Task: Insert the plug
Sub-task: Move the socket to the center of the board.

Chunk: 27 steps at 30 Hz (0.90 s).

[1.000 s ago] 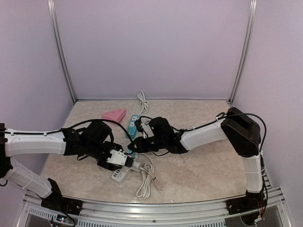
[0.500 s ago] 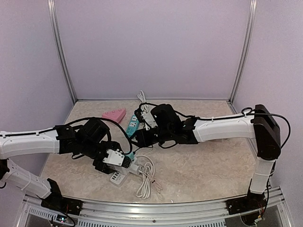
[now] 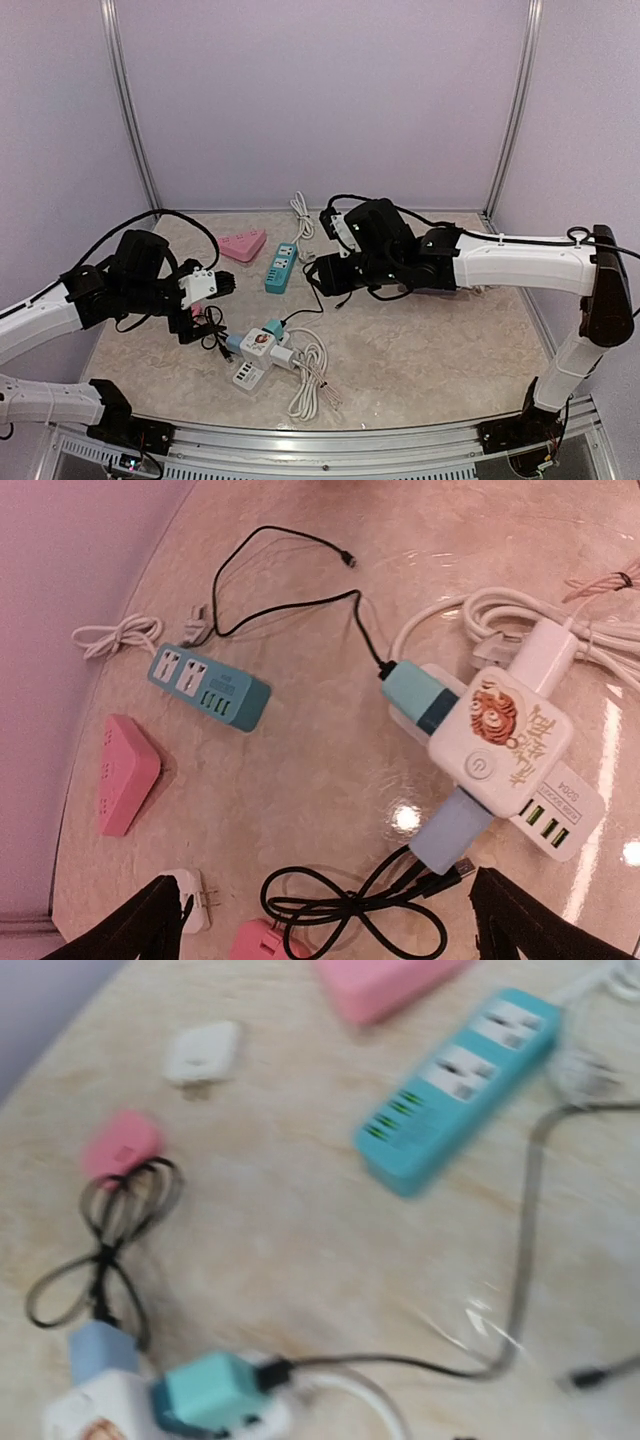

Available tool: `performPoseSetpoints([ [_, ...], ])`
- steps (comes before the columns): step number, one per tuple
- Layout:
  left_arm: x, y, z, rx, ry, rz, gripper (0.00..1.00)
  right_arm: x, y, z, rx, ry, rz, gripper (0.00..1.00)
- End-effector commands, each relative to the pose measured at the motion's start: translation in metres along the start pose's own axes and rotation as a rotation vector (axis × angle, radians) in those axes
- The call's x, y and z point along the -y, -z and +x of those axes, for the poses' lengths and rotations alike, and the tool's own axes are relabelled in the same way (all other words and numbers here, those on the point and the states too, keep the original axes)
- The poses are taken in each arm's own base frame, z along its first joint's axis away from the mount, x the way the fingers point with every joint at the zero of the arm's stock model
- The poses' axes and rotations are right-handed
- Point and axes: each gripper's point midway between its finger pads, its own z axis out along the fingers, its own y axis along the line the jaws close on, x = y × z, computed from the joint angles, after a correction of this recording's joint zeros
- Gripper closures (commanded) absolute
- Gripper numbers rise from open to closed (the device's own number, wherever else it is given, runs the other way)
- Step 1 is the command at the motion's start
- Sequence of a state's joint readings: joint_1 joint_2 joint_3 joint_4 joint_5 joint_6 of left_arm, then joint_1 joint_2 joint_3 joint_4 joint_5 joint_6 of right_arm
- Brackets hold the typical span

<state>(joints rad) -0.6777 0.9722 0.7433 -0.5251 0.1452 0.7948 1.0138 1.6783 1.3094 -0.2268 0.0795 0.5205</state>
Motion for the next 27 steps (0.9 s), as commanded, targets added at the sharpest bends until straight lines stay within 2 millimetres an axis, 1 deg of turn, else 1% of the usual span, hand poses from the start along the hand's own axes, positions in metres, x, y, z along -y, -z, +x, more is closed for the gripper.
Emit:
performPoseSetpoints([
  [1,-0.044,0.023,0.017,0.086,0.362,-0.181,0.04,0.03,0.015,0.019,-0.064,-0.005,0.139,0.47],
  [4,-0.069,0.047,0.031,0.149,0.565,-0.312,0.05,0.028,0.016,0.022,-0.079,-0.001,0.135,0.47],
  [5,-0.076,0.058,0.035,0.175,0.625,-0.358,0.05,0.024,0.015,0.024,-0.085,0.009,0.123,0.47],
  [6,-0.081,0.064,0.043,0.188,0.692,-0.391,0.06,0.02,0.014,0.024,-0.085,0.024,0.11,0.47],
  [9,-0.089,0.084,0.062,0.233,0.867,-0.484,0.08,-0.009,0.011,0.027,-0.086,0.115,0.052,0.46],
  [11,-0.089,0.091,0.073,0.253,0.957,-0.52,0.08,-0.029,0.008,0.029,-0.091,0.192,0.022,0.43],
  [13,-0.088,0.098,0.081,0.284,1.028,-0.555,0.08,-0.048,0.003,0.034,-0.1,0.275,-0.001,0.39],
  [15,-0.086,0.101,0.09,0.312,1.086,-0.588,0.08,-0.067,-0.003,0.043,-0.118,0.364,-0.022,0.29],
  [17,-0.084,0.105,0.096,0.347,1.127,-0.616,0.08,-0.084,-0.013,0.055,-0.149,0.453,-0.039,0.24],
  [19,-0.083,0.109,0.1,0.37,1.133,-0.645,0.08,-0.1,-0.022,0.062,-0.181,0.518,-0.05,0.2],
  [21,-0.087,0.122,0.098,0.402,1.112,-0.693,0.07,-0.109,-0.033,0.071,-0.222,0.574,-0.047,0.17],
  [23,-0.086,0.126,0.096,0.421,1.101,-0.697,0.07,-0.115,-0.048,0.084,-0.274,0.627,-0.034,0.17],
  [25,-0.087,0.128,0.094,0.434,1.092,-0.704,0.07,-0.122,-0.059,0.09,-0.302,0.675,-0.02,0.17],
  [27,-0.086,0.129,0.092,0.448,1.086,-0.702,0.07,-0.128,-0.067,0.095,-0.321,0.709,-0.012,0.19],
])
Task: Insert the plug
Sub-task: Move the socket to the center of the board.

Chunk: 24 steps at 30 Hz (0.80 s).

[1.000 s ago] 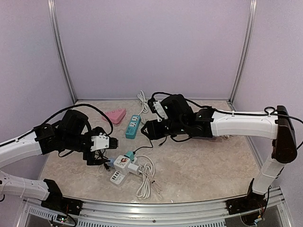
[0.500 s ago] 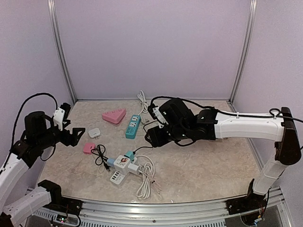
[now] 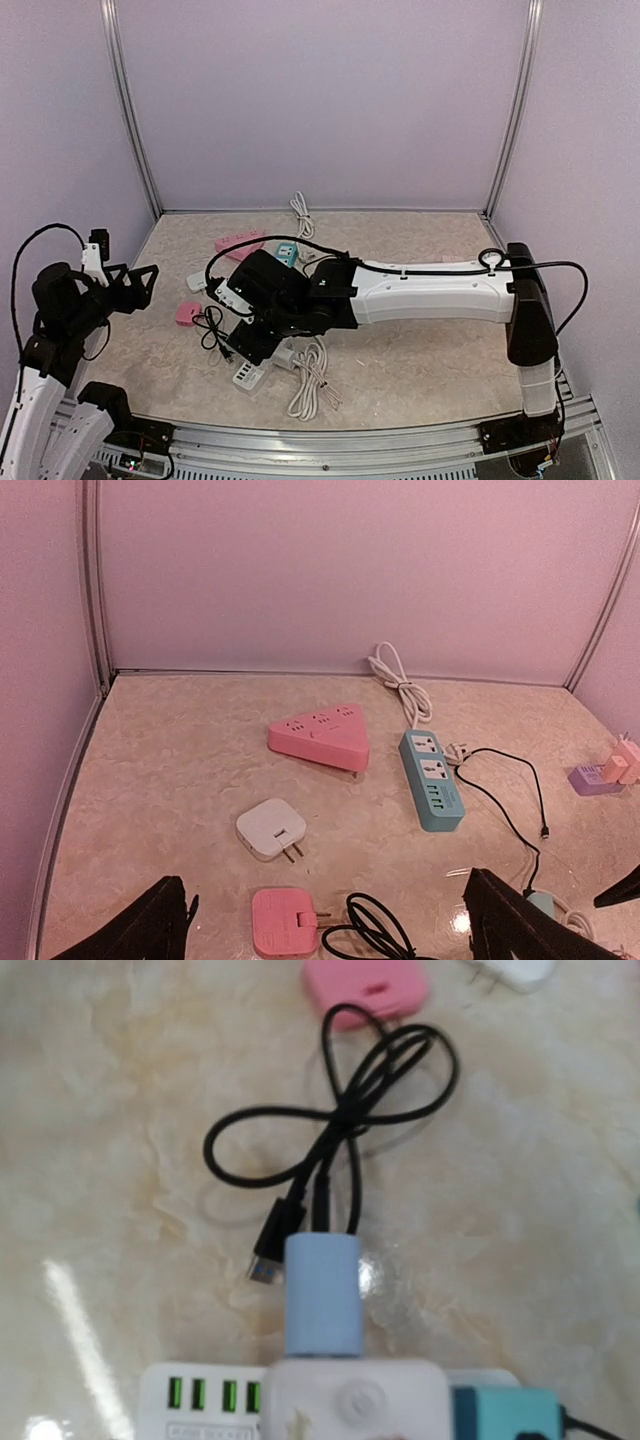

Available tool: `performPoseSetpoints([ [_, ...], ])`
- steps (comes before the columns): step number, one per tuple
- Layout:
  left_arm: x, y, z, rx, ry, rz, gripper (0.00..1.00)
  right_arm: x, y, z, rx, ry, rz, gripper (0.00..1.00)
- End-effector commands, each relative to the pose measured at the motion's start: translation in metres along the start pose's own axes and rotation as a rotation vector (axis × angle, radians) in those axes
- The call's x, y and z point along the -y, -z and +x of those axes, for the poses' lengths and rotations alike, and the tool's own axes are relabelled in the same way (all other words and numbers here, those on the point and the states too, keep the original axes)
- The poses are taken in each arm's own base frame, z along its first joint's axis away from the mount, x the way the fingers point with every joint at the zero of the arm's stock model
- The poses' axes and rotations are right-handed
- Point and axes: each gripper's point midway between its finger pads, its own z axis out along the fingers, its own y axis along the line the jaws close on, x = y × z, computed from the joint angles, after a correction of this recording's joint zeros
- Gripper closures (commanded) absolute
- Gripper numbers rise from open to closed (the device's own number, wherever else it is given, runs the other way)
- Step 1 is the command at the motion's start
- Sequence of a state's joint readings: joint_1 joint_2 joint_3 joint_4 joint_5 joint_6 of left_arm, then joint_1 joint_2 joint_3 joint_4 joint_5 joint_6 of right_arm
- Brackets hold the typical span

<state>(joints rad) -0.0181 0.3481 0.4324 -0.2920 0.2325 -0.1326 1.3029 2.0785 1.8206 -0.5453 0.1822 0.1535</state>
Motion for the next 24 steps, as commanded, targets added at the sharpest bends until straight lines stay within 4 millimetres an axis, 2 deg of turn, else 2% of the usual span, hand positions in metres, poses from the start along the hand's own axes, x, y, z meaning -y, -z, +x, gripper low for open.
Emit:
performPoseSetpoints([
  [1,0.003,0.002,-0.006,0.042,0.022,0.023,0.07,-0.01,-0.021,0.021,-0.134,0.132,0.033,0.21],
  [8,0.007,0.003,-0.008,0.059,0.02,0.047,0.07,-0.005,-0.032,0.019,-0.147,0.142,0.082,0.23],
  [15,0.011,0.004,-0.009,0.069,0.02,0.066,0.07,0.018,-0.042,0.02,-0.154,0.141,0.144,0.23],
  [21,0.012,0.004,-0.008,0.067,0.02,0.073,0.07,0.012,-0.055,0.029,-0.178,0.152,0.079,0.21],
  [24,0.012,0.003,-0.007,0.063,0.022,0.079,0.07,0.007,-0.059,0.036,-0.198,0.153,0.052,0.23],
])
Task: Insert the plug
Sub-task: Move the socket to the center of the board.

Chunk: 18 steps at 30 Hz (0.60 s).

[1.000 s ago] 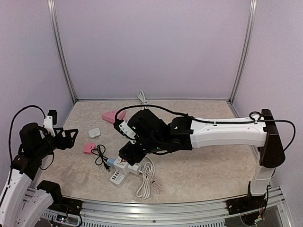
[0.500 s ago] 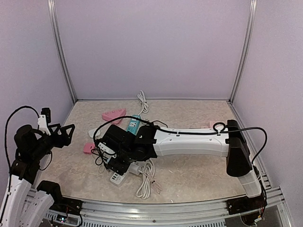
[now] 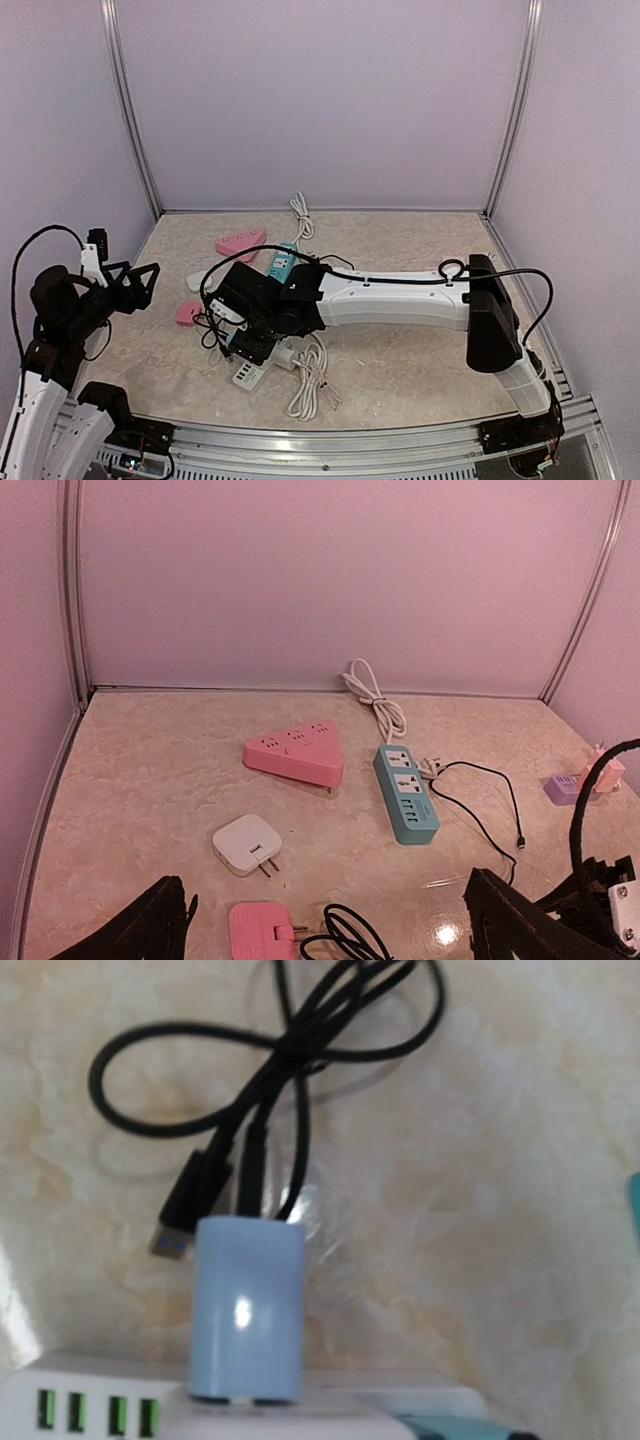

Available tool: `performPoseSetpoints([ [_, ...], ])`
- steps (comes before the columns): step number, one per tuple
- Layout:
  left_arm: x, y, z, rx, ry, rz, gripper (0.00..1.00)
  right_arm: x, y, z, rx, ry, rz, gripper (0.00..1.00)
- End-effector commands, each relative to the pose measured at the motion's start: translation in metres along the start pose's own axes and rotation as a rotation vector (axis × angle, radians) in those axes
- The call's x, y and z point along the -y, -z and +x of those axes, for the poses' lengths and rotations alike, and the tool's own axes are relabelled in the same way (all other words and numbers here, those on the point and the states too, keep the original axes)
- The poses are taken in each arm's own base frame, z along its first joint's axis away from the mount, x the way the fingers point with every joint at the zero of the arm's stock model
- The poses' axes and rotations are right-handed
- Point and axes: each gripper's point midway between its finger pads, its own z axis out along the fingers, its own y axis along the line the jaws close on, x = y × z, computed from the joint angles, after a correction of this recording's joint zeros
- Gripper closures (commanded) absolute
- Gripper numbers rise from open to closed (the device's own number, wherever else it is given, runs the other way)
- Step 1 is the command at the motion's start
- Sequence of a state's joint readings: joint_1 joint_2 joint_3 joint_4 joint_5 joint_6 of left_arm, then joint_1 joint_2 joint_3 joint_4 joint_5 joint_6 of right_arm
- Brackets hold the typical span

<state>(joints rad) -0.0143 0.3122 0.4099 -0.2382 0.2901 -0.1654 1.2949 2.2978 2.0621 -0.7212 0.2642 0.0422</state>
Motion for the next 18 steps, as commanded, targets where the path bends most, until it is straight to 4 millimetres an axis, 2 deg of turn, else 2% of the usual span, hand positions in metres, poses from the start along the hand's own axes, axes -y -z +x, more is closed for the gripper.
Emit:
performPoseSetpoints([
  [1,0.002,-0.001,0.002,0.007,0.007,0.017,0.07,-0.008,-0.013,0.014,-0.051,0.02,-0.041,0.25],
  [7,0.001,-0.002,0.002,0.003,0.008,0.017,0.07,0.007,-0.016,0.031,-0.101,-0.002,0.031,0.34],
  [11,0.002,-0.002,0.003,0.003,0.007,0.021,0.07,0.027,-0.009,0.046,-0.131,-0.05,0.108,0.39],
  [12,-0.004,-0.001,0.001,0.008,0.011,-0.002,0.07,0.032,-0.005,0.05,-0.135,-0.061,0.125,0.39],
  [18,-0.004,-0.001,0.0,0.012,0.01,-0.002,0.07,0.057,0.008,0.082,-0.164,-0.139,0.205,0.41],
])
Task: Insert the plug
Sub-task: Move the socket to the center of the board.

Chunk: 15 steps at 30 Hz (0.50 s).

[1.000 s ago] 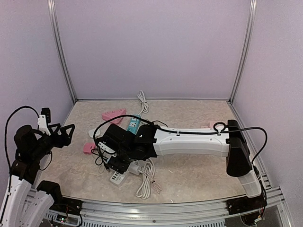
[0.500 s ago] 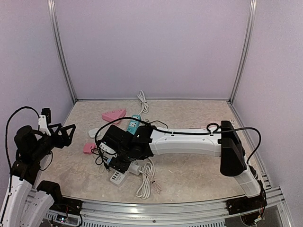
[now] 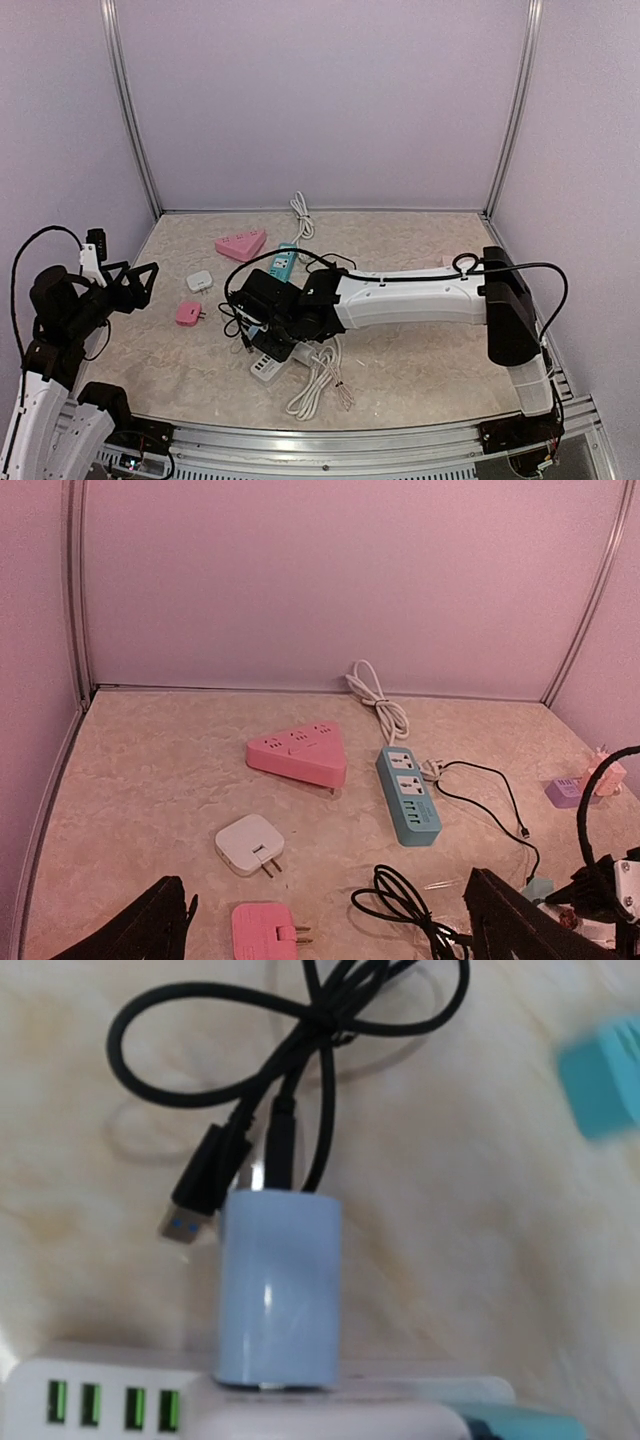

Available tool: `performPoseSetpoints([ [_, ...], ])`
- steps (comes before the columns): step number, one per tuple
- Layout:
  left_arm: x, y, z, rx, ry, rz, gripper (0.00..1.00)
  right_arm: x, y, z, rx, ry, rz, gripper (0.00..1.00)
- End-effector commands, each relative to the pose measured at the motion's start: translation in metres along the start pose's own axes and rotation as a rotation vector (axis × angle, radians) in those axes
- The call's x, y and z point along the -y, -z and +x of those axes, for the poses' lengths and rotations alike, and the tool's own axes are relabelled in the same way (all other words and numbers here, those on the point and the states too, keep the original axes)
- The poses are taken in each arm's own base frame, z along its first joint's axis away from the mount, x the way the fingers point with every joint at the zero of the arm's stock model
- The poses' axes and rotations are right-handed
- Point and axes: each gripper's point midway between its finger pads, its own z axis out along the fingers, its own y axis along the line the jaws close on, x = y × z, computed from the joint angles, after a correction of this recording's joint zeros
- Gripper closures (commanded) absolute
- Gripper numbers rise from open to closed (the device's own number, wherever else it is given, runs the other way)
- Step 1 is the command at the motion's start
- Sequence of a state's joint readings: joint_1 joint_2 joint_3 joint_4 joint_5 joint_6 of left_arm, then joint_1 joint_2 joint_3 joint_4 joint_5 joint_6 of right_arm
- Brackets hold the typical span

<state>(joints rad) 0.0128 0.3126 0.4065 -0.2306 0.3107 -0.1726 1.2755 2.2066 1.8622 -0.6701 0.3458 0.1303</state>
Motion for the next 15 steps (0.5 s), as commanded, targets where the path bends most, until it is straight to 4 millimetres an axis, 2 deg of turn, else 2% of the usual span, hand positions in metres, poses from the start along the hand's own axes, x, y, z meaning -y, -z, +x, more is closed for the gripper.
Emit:
performPoseSetpoints([
  [1,-0.001,-0.001,0.002,0.005,0.0,0.002,0.07,0.041,0.004,0.046,-0.11,-0.066,0.123,0.41],
  [3,-0.001,-0.002,0.002,0.004,0.001,0.004,0.07,0.049,0.007,0.057,-0.119,-0.093,0.141,0.42],
  [9,-0.002,-0.001,0.002,0.003,0.0,0.002,0.07,0.082,0.017,0.104,-0.191,-0.177,0.248,0.42],
  [15,-0.001,-0.001,0.001,0.005,-0.003,0.005,0.07,0.113,0.039,0.148,-0.218,-0.295,0.333,0.41],
])
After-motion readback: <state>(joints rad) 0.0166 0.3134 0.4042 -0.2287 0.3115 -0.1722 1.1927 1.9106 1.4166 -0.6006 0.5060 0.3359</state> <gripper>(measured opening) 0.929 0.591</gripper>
